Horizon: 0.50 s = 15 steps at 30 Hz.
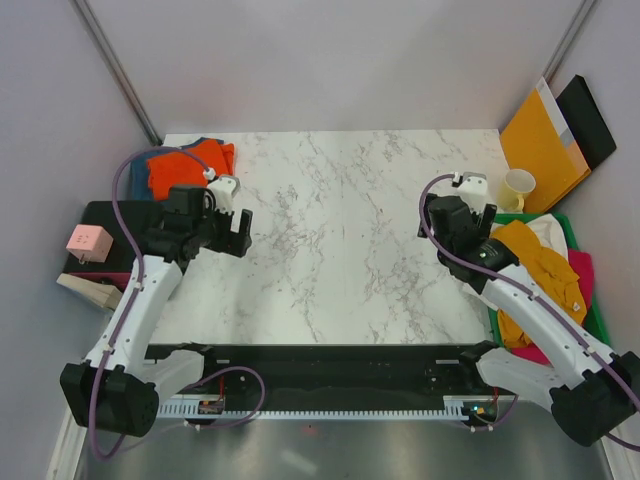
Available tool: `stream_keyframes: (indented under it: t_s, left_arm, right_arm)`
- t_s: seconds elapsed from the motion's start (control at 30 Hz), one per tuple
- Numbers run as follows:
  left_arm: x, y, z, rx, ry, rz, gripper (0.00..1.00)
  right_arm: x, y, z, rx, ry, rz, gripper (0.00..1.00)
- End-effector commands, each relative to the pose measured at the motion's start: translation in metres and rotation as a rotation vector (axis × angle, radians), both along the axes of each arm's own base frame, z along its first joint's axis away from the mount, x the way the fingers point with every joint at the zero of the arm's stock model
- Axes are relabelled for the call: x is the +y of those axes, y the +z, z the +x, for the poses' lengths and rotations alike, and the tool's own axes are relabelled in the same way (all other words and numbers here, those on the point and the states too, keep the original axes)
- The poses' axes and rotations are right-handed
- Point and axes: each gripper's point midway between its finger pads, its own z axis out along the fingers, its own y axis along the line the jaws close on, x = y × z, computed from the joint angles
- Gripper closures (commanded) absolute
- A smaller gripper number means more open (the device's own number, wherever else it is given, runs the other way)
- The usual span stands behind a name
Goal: Fold and stack the t-shirts
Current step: Grab crumpled tshirt from bin with the right arm
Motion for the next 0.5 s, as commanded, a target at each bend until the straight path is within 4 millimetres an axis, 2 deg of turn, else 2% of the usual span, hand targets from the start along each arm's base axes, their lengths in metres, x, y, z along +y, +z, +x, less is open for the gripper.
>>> stream_keyframes:
  t_s: [0.0, 0.17, 0.2, 0.23, 0.3, 0.33, 0.43, 0.47]
  left_arm:
    - [0.003, 0.012, 0.012, -0.060, 0.040, -0.012, 0.00]
    - [0.010, 0.001, 0.019, -0.037, 0.058, 0.036, 0.00]
    - [0.011, 0.000, 0.019, -0.035, 0.062, 0.041, 0.00]
    - [0.012, -0.001, 0.019, -0.032, 0.064, 0.045, 0.00]
    - [0.012, -0.001, 0.020, -0.035, 0.065, 0.045, 0.00]
    - [0.011, -0.001, 0.020, -0.036, 0.060, 0.042, 0.00]
    - [0.005, -0.001, 0.020, -0.030, 0.036, 0.019, 0.00]
    - [0.004, -0.002, 0.020, -0.026, 0.031, 0.015, 0.00]
  right_arm:
    - [-0.004, 0.024, -0.001, -0.056, 0.015, -0.015, 0.02]
    - [-0.036, 0.026, -0.007, -0.047, -0.123, -0.087, 0.02]
    - [-0.046, 0.021, -0.011, -0.027, -0.159, -0.095, 0.02]
    - [-0.064, 0.017, -0.013, -0.020, -0.231, -0.074, 0.02]
    - [-0.082, 0.003, -0.019, 0.021, -0.287, -0.051, 0.06]
    - [-0.098, -0.005, -0.021, 0.038, -0.344, -0.008, 0.08]
    - [-0.119, -0.033, -0.029, 0.114, -0.415, 0.044, 0.14]
    - [-0.120, -0.038, -0.031, 0.123, -0.433, 0.057, 0.18]
